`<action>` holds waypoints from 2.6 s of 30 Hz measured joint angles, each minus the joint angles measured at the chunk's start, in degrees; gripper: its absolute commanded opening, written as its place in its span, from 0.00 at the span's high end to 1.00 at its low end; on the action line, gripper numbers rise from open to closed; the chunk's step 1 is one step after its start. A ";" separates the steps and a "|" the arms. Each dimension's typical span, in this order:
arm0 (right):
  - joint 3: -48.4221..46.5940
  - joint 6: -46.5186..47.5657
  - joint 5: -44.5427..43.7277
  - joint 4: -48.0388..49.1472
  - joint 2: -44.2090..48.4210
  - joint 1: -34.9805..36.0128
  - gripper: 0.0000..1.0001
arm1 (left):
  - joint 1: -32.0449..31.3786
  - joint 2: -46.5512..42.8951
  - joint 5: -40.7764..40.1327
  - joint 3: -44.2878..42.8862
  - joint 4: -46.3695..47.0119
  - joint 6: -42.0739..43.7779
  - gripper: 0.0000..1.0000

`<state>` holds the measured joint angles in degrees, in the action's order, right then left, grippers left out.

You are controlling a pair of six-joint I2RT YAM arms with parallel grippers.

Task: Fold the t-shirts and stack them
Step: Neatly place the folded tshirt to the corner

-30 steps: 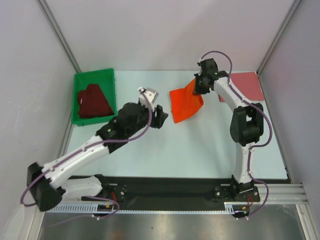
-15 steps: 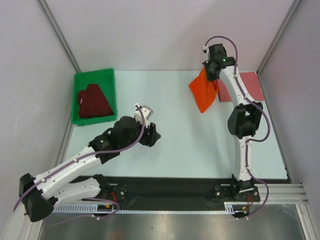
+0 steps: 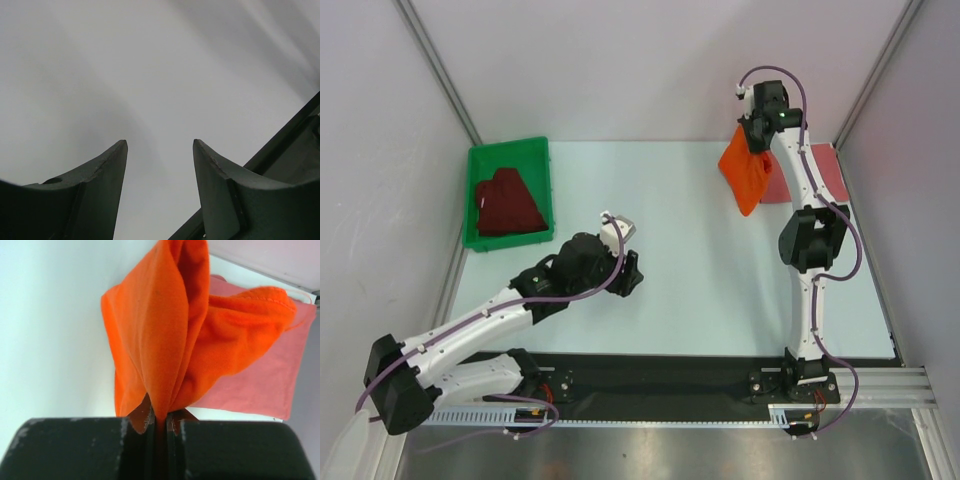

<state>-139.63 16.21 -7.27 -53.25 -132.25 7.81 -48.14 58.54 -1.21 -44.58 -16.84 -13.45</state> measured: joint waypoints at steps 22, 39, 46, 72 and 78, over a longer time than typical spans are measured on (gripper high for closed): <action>-2.58 5.53 1.95 2.69 -0.70 -2.19 1.00 | 0.48 1.49 2.05 0.81 1.49 -0.63 0.39; -2.58 6.38 1.88 3.06 -0.70 -2.69 1.00 | 1.22 1.57 3.13 1.57 1.68 -1.55 0.40; -2.58 6.40 1.68 3.17 -0.70 -3.82 1.00 | 1.40 1.55 3.13 1.84 1.18 -1.55 0.40; -3.37 7.02 3.80 5.44 -4.72 -9.42 1.00 | 1.46 -4.37 5.07 2.89 -10.29 -1.51 0.39; -3.48 7.02 3.85 6.14 -5.22 -10.64 1.00 | 1.68 -4.63 5.81 2.67 -12.26 -1.20 0.39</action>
<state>-143.11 23.22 -3.42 -47.11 -137.47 -2.83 -46.46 53.91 4.60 -41.91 -29.10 -14.66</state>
